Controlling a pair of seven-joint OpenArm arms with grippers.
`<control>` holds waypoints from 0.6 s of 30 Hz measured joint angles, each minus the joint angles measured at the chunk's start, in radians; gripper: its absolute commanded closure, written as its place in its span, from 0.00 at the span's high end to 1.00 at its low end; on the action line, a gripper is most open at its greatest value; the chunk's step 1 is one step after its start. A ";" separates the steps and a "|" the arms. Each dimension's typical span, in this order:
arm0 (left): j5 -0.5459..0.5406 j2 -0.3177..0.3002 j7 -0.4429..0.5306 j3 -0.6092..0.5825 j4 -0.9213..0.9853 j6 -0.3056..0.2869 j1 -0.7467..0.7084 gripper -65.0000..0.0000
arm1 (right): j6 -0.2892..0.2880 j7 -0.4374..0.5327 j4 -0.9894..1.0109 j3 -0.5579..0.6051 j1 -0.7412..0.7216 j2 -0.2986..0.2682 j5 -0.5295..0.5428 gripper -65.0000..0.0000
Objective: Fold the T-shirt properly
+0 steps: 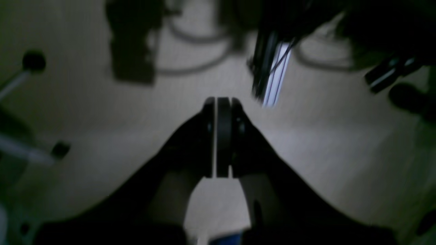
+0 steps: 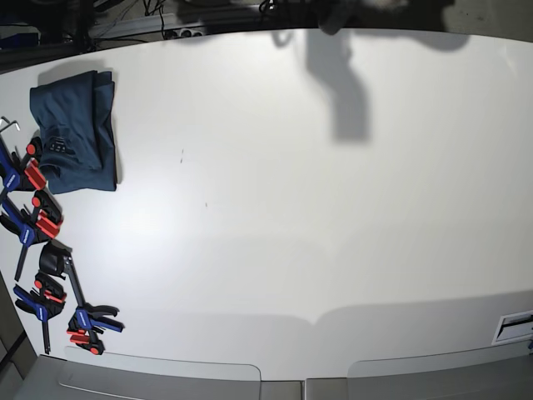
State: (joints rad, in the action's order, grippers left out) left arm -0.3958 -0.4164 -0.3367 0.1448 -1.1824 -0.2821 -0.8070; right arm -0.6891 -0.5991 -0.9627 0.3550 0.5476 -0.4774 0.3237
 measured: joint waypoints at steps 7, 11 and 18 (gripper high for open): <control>0.005 0.003 0.071 -0.001 0.140 -0.066 0.072 0.00 | 0.039 0.101 0.219 0.089 -0.175 0.043 -0.075 0.00; 0.000 0.006 0.076 0.000 0.210 -0.066 0.124 0.00 | 0.083 0.206 0.313 0.089 -0.244 0.085 -0.127 0.00; 0.016 0.073 0.162 0.001 0.354 -0.066 0.191 0.00 | 0.176 0.425 0.455 0.089 -0.323 0.130 -0.308 0.00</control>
State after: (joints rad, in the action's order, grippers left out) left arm -0.3794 -0.3431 -0.1745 0.1455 -0.8284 -0.3477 -0.6163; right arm -0.5133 -0.1745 -0.5076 0.4435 0.2241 -0.3470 0.0154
